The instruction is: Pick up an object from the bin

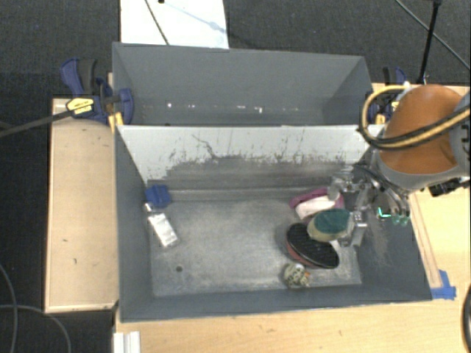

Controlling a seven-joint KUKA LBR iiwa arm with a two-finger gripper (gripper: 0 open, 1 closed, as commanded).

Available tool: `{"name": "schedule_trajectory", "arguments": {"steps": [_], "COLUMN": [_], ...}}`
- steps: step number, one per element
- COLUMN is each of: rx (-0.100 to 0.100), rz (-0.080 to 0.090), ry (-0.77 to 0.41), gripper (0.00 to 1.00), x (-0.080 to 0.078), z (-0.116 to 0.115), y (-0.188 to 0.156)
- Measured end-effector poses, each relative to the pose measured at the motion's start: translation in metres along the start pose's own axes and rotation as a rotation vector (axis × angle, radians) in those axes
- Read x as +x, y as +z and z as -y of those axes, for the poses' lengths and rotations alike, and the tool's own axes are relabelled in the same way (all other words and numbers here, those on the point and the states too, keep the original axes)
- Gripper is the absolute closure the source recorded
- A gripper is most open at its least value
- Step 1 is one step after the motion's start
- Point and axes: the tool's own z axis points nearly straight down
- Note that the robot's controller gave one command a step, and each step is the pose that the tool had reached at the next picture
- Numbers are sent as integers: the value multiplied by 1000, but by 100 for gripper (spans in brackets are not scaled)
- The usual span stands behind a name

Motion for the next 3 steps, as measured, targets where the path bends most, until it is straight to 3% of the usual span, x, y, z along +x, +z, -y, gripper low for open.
{"name": "schedule_trajectory", "arguments": {"steps": [1, 2, 3], "rx": [3, 5, 3], "rz": [18, 35, 17], "ry": [-42, -47, -49], "gripper": [0, 100, 100], "x": [-46, -50, -37], "z": [7, 7, 5], "y": [75, 65, -88]}}
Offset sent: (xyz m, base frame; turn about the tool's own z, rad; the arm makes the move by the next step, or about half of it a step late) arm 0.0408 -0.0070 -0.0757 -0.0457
